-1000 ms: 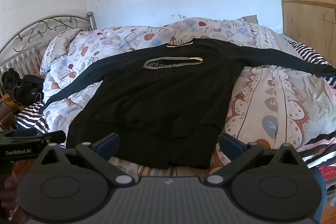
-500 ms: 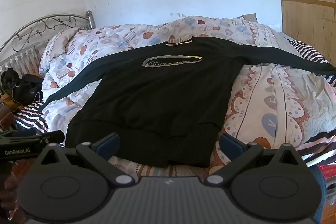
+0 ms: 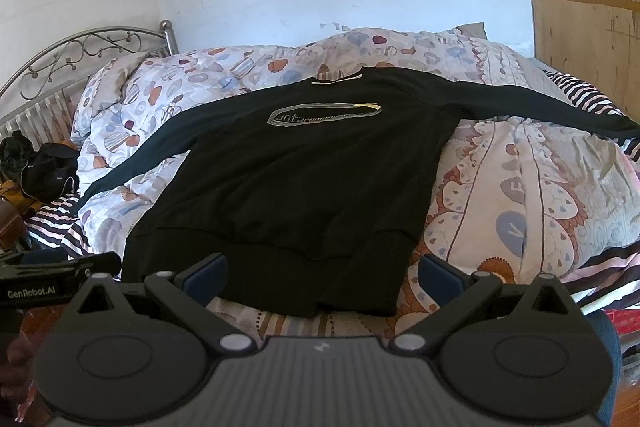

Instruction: Fold small clothes

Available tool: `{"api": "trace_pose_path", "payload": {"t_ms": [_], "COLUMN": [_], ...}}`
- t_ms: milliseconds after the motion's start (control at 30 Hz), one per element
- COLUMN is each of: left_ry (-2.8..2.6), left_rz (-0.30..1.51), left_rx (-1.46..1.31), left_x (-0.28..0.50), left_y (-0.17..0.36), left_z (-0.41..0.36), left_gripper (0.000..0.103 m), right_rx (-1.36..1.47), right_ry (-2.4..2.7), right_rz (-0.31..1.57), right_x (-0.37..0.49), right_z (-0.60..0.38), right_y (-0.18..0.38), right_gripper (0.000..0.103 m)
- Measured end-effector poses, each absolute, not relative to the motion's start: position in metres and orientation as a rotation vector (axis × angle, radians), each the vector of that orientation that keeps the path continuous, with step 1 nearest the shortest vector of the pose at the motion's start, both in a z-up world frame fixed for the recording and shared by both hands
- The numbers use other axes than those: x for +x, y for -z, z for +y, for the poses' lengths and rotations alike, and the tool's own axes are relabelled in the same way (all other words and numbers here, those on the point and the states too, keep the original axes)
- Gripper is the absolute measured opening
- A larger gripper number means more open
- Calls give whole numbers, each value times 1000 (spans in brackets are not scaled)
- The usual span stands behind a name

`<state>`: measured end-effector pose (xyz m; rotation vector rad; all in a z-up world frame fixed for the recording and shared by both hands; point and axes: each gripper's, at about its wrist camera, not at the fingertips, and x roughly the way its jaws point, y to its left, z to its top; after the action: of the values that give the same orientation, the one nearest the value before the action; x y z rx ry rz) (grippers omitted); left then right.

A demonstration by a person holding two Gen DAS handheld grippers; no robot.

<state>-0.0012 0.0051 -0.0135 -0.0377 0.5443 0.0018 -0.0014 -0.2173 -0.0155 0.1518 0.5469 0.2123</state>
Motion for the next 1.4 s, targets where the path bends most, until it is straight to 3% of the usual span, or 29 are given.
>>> {"api": "trace_pose_path", "payload": {"t_ms": [1400], "left_ry": [1], "left_rz": [621], "left_rx": [-5], "left_x": [26], "left_y": [21], "left_z": [-1], "left_gripper": [102], "right_rx": [176], "right_ry": [-199], "right_rz": [629], "right_x": [20], "right_z": [-222], "right_y": [31], "right_gripper": [103]}}
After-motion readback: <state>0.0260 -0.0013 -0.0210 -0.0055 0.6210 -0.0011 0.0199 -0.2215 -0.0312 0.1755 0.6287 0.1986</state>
